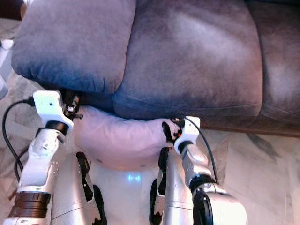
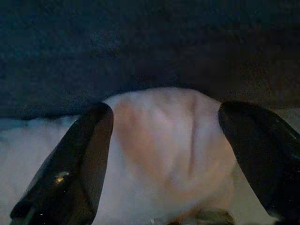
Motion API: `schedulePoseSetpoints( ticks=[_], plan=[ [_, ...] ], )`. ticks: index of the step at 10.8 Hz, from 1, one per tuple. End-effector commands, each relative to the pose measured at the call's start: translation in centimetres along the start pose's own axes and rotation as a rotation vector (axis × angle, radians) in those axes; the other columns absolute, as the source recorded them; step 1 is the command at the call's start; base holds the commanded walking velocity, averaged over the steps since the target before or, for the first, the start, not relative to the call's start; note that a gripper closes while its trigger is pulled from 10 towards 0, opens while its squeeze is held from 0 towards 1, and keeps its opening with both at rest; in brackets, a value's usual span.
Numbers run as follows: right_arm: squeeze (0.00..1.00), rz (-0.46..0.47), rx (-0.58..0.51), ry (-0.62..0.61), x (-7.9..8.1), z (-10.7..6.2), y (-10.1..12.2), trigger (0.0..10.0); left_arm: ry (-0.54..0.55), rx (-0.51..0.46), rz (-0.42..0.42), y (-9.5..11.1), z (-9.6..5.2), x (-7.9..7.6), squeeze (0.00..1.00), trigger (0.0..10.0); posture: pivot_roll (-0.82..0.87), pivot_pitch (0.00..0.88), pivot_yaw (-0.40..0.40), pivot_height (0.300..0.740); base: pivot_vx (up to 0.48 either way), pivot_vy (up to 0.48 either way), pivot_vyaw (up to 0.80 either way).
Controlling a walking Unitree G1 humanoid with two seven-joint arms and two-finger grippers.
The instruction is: Move the pillow to the sofa from floor
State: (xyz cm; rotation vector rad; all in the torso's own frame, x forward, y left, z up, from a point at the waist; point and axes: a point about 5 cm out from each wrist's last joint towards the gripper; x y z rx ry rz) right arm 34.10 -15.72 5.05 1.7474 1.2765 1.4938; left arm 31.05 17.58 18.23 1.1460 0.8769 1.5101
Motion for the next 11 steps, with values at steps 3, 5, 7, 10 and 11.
schedulePoseSetpoints(
  ticks=[3,5,7,10,11],
  plan=[
    [0.00,-0.013,0.035,-0.049,-0.7,-0.3,-0.8,10.0,-0.022,-0.071,-0.022,2.8,-0.3,0.1,0.00,10.0,0.18,0.424,-0.080,0.494,0.000,0.000,0.00],
    [0.00,-0.017,0.043,-0.060,-1.1,-0.7,-1.4,10.0,-0.029,-0.086,-0.022,3.9,-0.7,0.1,0.00,10.0,0.19,0.446,-0.078,0.494,0.000,0.000,0.00],
    [0.00,-0.027,0.052,-0.075,-1.3,-0.8,-1.6,10.0,-0.036,-0.089,-0.027,4.6,-0.7,0.1,0.00,10.0,0.19,0.461,-0.079,0.494,0.000,0.000,0.00],
    [0.00,-0.018,0.059,-0.073,-1.0,-0.7,-1.8,10.0,-0.052,-0.101,-0.035,5.9,-0.7,-0.2,0.00,10.0,0.20,0.483,-0.083,0.494,0.000,0.000,0.00],
    [0.00,-0.022,0.059,-0.067,-0.8,-0.7,-1.9,0.0,-0.055,-0.100,-0.033,6.3,-0.7,-0.1,0.00,10.0,0.20,0.488,-0.081,0.494,0.000,0.000,0.00]
  ],
)
Point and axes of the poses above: a point about 5 cm out from each wrist's last joint towards the gripper, its own z axis pointing out of the wrist towards the gripper, its own y axis along the axis of the wrist's last joint, x = y × z, and after that the axes turned 11 degrees about z, right-handed
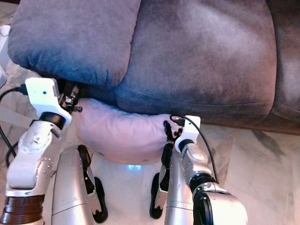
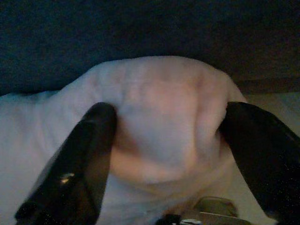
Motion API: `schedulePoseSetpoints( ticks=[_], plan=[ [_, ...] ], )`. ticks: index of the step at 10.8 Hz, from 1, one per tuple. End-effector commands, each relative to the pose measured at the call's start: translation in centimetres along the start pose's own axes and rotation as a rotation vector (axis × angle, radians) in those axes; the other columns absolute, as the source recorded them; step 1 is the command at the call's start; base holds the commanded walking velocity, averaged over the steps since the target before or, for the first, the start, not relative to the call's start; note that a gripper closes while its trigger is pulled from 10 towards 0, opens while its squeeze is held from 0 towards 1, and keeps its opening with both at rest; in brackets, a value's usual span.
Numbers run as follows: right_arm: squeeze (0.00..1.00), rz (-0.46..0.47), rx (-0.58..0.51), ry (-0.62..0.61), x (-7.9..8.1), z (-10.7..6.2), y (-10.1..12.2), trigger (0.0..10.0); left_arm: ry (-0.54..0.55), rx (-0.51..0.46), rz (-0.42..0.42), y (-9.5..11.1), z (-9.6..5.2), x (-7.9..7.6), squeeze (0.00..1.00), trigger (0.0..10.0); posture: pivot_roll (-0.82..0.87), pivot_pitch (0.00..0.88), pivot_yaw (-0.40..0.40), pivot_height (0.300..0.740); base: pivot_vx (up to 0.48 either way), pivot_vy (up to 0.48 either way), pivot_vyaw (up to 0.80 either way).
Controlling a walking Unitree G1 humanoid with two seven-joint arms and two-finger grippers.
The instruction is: Move the pillow to the sofa from floor
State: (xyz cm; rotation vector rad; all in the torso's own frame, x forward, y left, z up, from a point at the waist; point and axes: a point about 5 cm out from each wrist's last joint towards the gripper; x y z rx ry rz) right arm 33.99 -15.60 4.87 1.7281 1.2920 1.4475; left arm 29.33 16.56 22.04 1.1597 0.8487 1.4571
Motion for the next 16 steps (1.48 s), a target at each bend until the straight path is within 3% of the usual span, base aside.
schedulePoseSetpoints(
  ticks=[1,13,16],
  plan=[
    [0.00,0.018,0.060,-0.003,-0.3,-0.6,-2.0,0.0,-0.009,-0.094,-0.018,2.2,-0.2,0.0,0.00,10.0,0.20,0.489,-0.080,0.494,0.000,0.000,0.00],
    [0.00,-0.031,0.077,-0.064,-1.0,-0.9,-2.3,0.0,-0.058,-0.074,-0.024,2.2,0.7,-0.7,0.00,10.0,0.19,0.431,-0.091,0.494,0.000,0.000,0.00],
    [0.00,-0.032,0.053,-0.063,-0.9,-0.5,-1.4,0.0,-0.059,-0.075,-0.032,1.9,1.3,-1.0,0.00,10.0,0.18,0.398,-0.093,0.494,0.000,0.000,0.00]
  ],
)
Point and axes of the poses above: a point about 5 cm out from each wrist's last joint towards the gripper, its own z axis pointing out of the wrist towards the gripper, its own y axis along the axis of the wrist's last joint, x = y × z, and after that the axes turned 11 degrees about z, right-handed
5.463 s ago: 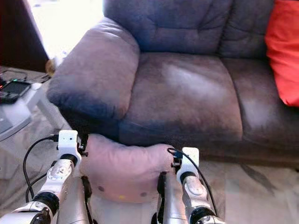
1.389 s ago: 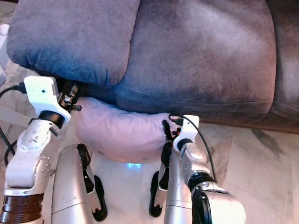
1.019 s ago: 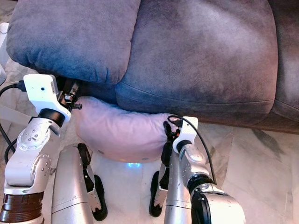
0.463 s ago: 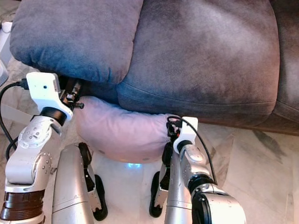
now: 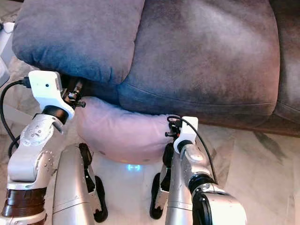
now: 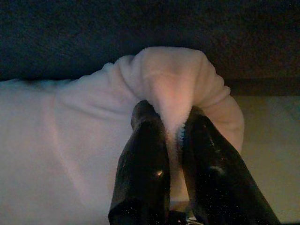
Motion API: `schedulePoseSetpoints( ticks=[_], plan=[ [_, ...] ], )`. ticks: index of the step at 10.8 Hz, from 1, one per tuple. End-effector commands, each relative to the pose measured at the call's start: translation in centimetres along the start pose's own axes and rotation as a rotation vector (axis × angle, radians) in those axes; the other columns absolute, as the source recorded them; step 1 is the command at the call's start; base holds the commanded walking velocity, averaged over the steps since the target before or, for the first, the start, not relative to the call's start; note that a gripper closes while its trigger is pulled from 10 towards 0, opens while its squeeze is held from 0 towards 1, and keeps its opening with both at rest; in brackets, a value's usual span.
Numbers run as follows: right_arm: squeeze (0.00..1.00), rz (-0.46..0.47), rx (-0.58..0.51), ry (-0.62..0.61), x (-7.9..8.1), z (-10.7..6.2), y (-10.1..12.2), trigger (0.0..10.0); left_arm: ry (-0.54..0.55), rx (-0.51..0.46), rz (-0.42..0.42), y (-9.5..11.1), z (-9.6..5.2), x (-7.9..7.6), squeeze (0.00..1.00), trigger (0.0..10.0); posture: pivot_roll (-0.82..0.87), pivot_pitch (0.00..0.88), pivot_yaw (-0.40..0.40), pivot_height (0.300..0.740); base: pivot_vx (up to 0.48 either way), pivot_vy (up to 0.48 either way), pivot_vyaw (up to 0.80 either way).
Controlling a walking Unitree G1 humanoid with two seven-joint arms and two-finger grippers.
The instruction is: Move the pillow to the sofa from floor
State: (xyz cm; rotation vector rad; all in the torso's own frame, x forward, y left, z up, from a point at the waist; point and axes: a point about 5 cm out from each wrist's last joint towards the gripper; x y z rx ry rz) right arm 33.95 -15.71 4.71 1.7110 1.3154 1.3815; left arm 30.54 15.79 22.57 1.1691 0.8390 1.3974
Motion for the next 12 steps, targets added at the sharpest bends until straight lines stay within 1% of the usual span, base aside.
schedulePoseSetpoints(
  ticks=[1,2,3,4,5,6,7,8,9,10,11,12],
  plan=[
    [0.00,0.014,0.040,-0.030,-0.7,-0.4,-1.0,0.0,-0.016,-0.069,0.007,1.0,0.3,-0.3,0.00,10.0,0.18,0.382,-0.094,0.494,0.000,0.000,0.00],
    [0.00,0.019,0.027,-0.023,-0.5,-0.2,-0.6,0.0,0.001,-0.042,0.010,-0.1,0.3,0.0,0.00,10.0,0.18,0.348,-0.095,0.494,0.000,0.000,0.00],
    [0.00,0.027,0.020,-0.009,-0.3,-0.1,-0.4,0.0,0.024,-0.006,-0.013,-1.4,0.3,0.4,0.00,10.0,0.18,0.324,-0.095,0.494,0.000,0.000,0.00],
    [0.00,0.031,0.018,0.000,-0.1,-0.1,-0.3,0.2,0.040,0.025,0.006,-2.6,0.4,0.8,0.00,10.0,0.18,0.293,-0.097,0.494,0.000,0.000,0.00],
    [0.00,0.022,0.000,0.011,-0.3,-0.2,-0.3,10.0,0.068,0.067,-0.002,-3.9,0.0,1.6,0.00,10.0,0.18,0.247,-0.100,0.494,0.000,0.000,0.00],
    [0.00,0.035,-0.015,0.014,-0.5,-0.3,-0.2,10.0,0.102,0.080,-0.036,-4.7,0.0,2.3,0.00,10.0,0.18,0.231,-0.101,0.494,0.000,0.000,0.00],
    [0.00,0.044,-0.026,0.016,-0.6,-0.4,-0.1,10.0,0.130,0.096,-0.049,-5.6,0.1,2.8,0.00,10.0,0.17,0.194,-0.099,0.494,0.000,0.000,0.00],
    [0.00,0.052,-0.033,0.013,-0.7,-0.4,0.0,10.0,0.136,0.104,-0.049,-6.1,0.3,2.9,0.00,10.0,0.17,0.180,-0.100,0.494,0.000,0.000,0.00],
    [0.00,0.085,-0.038,-0.001,-0.9,-0.5,-0.2,10.0,0.130,0.117,-0.037,-6.9,0.7,2.8,0.00,10.0,0.17,0.137,-0.101,0.494,0.000,0.000,0.00],
    [0.00,0.094,-0.031,-0.004,-1.0,-0.6,-0.6,10.0,0.128,0.127,-0.037,-7.4,1.1,2.8,0.00,10.0,0.17,0.122,-0.101,0.494,0.000,0.000,0.00],
    [0.00,0.102,-0.031,-0.012,-1.1,-0.8,-0.9,10.0,0.126,0.140,-0.038,-7.9,1.1,2.7,0.00,10.0,0.16,0.112,-0.098,0.494,0.000,0.000,0.00],
    [0.00,0.122,-0.046,-0.021,-1.3,-1.0,-1.1,10.0,0.109,0.197,-0.049,-9.4,0.7,2.5,0.00,10.0,0.16,0.099,-0.094,0.494,0.000,0.000,0.00]
  ],
)
Point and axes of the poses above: a point about 5 cm out from each wrist's last joint towards the gripper, its own z axis pointing out of the wrist towards the gripper, its own y axis along the axis of the wrist's last joint, x = y × z, and after that the axes turned 11 degrees about z, right-handed
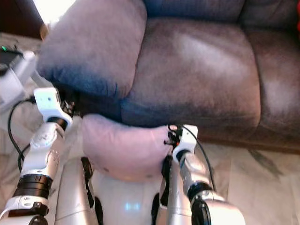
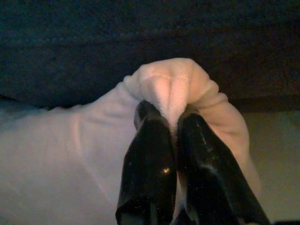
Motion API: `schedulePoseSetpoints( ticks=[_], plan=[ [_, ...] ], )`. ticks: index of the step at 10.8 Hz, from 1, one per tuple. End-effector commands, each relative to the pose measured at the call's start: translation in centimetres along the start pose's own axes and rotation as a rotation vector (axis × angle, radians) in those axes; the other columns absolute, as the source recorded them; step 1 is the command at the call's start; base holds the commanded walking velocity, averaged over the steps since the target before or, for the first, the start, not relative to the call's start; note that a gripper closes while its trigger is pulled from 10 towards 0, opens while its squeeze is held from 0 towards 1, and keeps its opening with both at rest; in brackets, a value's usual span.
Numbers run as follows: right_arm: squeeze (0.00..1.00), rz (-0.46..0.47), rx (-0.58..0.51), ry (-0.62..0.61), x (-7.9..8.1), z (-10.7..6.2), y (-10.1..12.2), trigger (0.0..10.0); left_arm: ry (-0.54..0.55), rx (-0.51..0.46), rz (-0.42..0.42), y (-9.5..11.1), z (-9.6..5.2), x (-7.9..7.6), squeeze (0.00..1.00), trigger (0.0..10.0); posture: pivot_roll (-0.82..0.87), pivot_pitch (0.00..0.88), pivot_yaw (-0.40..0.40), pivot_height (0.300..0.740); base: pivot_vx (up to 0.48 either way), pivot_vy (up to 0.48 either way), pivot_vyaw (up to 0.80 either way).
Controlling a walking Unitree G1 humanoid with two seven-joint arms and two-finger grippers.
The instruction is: Move the pillow to the sofa from floor
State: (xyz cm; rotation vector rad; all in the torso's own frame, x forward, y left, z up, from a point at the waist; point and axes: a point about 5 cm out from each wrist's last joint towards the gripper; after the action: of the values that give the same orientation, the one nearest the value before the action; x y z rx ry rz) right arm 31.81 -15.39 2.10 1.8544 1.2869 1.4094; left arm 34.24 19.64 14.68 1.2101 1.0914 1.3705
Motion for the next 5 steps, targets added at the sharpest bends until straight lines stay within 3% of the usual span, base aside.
schedulePoseSetpoints(
  ticks=[1,2,3,5],
  plan=[
    [0.00,0.016,-0.109,-0.011,-0.5,-0.1,1.7,10.0,-0.022,0.072,-0.004,-1.9,-0.6,-0.2,0.00,10.0,0.15,0.092,-0.092,0.494,0.000,0.000,0.00],
    [0.00,0.016,-0.086,-0.013,-0.6,-0.2,1.0,10.0,-0.014,0.172,-0.078,-4.5,-1.2,-0.4,0.00,10.0,0.14,0.088,-0.087,0.494,0.000,0.000,0.00],
    [0.00,0.010,-0.061,-0.024,-0.8,-0.5,0.3,10.0,0.035,0.253,-0.102,-6.5,-1.8,-0.1,0.00,10.0,0.14,0.090,-0.085,0.494,0.000,0.000,0.00],
    [0.00,0.001,-0.017,-0.053,-1.4,-0.8,-0.6,10.0,0.037,0.283,-0.091,-7.2,-2.0,-0.1,0.00,10.0,0.14,0.092,-0.086,0.494,0.000,0.000,0.00]
  ],
)
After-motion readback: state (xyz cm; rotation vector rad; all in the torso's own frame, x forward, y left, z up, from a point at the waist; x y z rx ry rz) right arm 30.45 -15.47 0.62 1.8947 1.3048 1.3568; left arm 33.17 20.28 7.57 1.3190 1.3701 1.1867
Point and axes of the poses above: a point about 5 cm out from each wrist's last joint towards the gripper, its own z axis pointing out of the wrist towards the gripper, its own y axis along the axis of the wrist's last joint, x = y × z, and after that the axes turned 11 degrees about z, right-handed
